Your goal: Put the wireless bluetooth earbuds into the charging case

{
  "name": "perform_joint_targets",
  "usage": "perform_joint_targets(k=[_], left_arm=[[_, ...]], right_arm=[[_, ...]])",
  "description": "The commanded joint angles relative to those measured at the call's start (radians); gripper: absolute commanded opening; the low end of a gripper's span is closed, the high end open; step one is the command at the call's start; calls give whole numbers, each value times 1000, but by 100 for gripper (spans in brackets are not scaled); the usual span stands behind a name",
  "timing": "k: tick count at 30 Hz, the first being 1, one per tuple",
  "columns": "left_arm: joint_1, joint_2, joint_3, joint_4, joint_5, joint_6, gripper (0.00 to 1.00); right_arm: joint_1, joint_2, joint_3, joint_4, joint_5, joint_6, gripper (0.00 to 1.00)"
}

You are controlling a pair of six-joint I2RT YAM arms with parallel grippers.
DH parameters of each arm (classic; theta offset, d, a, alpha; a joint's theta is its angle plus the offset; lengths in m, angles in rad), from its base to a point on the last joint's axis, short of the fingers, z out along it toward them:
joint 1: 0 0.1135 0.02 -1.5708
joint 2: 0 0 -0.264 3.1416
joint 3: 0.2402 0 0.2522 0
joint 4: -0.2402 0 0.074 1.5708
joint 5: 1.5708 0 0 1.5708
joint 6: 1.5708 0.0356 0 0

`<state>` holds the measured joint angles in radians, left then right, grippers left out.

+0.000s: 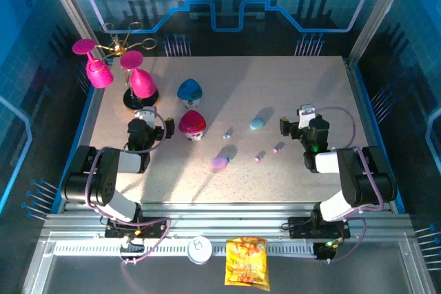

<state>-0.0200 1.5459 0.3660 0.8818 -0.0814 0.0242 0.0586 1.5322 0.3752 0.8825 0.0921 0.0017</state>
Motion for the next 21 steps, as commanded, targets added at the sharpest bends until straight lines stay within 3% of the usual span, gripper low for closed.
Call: perform_joint_targets(k=[1, 21], left_arm=[[9, 7, 20, 36, -2, -16, 99], [10, 2, 0, 70, -6, -18, 99]], right_arm=[[7, 9, 24, 9, -18, -12, 100], [-1, 8, 23, 9, -41, -10, 100]])
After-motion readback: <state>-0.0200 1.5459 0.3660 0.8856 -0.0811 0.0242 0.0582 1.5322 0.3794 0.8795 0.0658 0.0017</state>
